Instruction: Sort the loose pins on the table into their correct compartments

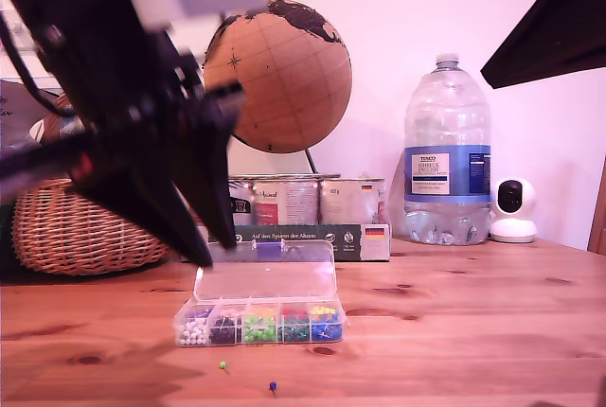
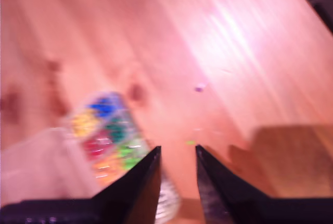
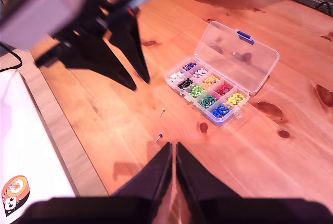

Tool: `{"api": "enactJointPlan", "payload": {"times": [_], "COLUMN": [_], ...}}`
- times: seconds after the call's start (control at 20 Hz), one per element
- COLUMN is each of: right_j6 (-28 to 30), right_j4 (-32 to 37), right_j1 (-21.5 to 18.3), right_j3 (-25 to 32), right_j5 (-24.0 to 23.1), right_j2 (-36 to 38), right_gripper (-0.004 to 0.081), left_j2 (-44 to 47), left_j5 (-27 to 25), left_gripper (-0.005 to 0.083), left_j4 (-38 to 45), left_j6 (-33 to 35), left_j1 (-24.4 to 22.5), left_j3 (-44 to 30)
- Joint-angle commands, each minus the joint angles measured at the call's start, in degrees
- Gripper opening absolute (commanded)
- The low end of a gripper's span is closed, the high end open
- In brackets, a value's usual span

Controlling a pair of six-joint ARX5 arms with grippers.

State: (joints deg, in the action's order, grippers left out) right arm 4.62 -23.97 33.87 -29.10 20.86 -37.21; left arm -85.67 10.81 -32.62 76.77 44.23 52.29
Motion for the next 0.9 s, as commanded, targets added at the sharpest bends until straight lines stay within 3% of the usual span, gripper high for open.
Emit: {"api": "enactJointPlan", "payload": {"times": [0.0,0.85], "right_j6": [0.3,0.3], "right_j4": [0.6,0.9], "right_j1": [0.3,0.3], "right_j3": [0.4,0.4], "right_j5": [0.2,0.2], "right_j2": [-0.1,-0.1], "right_gripper": [-0.0013,-0.0013], "left_j2": [-1.9,-11.6], "left_j5": [-0.1,-2.8], "left_gripper": [0.0182,0.0181], "left_j4": [-0.7,2.6], "left_j6": [0.9,5.1], "left_j1": [0.2,-0.2], "left_j3": [0.2,2.5]}}
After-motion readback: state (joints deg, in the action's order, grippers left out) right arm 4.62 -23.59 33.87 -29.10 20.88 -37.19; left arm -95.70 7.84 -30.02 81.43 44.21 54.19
